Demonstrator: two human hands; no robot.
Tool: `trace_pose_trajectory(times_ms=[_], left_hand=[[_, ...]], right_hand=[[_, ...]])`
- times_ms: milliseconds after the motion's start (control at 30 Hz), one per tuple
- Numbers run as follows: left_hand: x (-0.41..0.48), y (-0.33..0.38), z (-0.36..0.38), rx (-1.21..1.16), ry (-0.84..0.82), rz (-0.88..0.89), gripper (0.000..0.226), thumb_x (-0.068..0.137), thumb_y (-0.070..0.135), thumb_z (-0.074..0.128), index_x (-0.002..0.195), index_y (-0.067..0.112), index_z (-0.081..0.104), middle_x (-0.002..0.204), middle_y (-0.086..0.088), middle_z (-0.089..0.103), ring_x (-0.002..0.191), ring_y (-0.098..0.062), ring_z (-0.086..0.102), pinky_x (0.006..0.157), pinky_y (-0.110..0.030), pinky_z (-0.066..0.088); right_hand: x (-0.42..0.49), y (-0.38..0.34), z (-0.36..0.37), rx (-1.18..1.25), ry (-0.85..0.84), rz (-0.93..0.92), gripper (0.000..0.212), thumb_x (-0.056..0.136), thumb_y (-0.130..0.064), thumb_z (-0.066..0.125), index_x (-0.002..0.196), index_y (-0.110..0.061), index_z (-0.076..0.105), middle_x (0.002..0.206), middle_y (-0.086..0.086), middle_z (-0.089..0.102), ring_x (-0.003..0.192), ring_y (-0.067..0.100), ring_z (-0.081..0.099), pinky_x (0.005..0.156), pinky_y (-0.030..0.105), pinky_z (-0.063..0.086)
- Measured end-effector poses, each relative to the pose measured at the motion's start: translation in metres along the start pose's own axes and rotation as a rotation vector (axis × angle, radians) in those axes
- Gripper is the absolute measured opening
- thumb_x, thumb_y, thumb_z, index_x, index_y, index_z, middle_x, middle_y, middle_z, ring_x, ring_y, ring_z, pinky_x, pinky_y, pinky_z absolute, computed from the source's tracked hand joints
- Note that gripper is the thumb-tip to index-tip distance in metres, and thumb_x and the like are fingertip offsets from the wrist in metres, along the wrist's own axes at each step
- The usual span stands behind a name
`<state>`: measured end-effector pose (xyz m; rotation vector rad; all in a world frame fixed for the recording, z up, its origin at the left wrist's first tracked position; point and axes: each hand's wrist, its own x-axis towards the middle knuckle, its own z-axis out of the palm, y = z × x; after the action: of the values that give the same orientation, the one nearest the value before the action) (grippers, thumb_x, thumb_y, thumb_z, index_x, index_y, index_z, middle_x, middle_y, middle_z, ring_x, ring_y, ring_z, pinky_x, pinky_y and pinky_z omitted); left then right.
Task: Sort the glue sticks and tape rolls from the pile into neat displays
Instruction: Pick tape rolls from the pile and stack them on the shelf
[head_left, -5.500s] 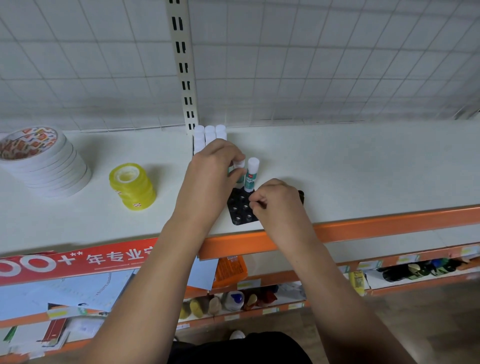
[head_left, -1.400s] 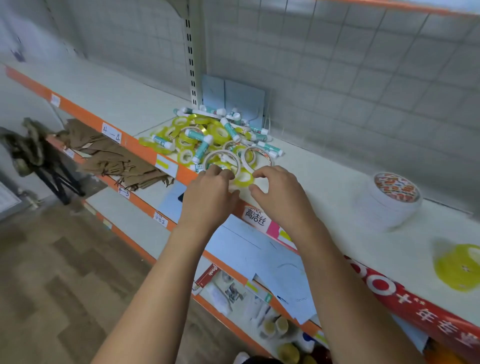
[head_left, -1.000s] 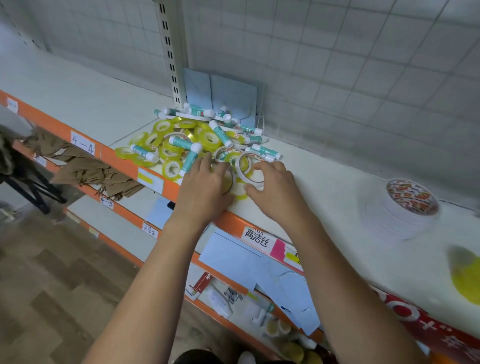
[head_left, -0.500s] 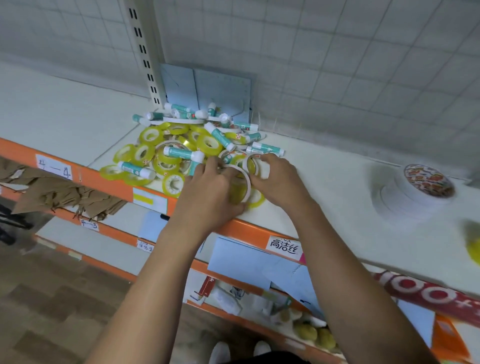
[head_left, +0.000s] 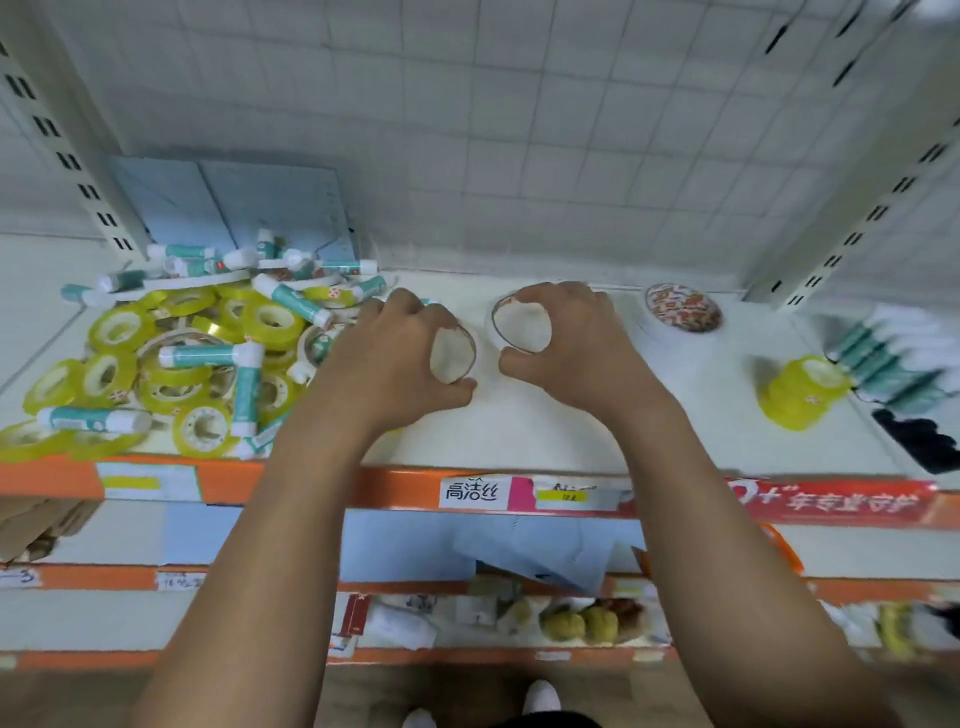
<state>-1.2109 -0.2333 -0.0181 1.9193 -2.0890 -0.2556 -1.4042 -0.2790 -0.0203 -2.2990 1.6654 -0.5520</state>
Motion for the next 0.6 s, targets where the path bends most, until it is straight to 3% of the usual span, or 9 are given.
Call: trace_pose_trajectory(times_ms=[200, 600], left_hand=[[0.05, 0.044, -0.005, -0.058, -0.073, 0.141, 0.066, 0.066, 0.059, 0.073, 0.125, 0.036, 0.056, 0.123, 0.001, 0.048, 0.121, -0.024, 0.044, 0.099, -0.048, 0.043], [0.106, 0.123, 0.005, -0.05, -0.092, 0.247, 0.063, 0.07, 0.059, 0.071, 0.128, 0.041, 0.054, 0.131, 0.002, 0.047, 0.124, -0.02, 0.044, 0.1, -0.044, 0.043]], right_hand=[[0.004, 0.048, -0.055, -0.087, 0.002, -0.029, 0.066, 0.072, -0.046, 0.069, 0.133, -0.026, 0.052, 0.134, 0.002, 0.052, 0.128, 0.025, 0.04, 0.108, 0.031, 0.03], [0.017, 0.139, -0.094, -0.051, -0.088, -0.007, 0.078, 0.064, -0.049, 0.068, 0.136, -0.025, 0.049, 0.131, 0.001, 0.054, 0.124, 0.024, 0.044, 0.106, 0.039, 0.039]])
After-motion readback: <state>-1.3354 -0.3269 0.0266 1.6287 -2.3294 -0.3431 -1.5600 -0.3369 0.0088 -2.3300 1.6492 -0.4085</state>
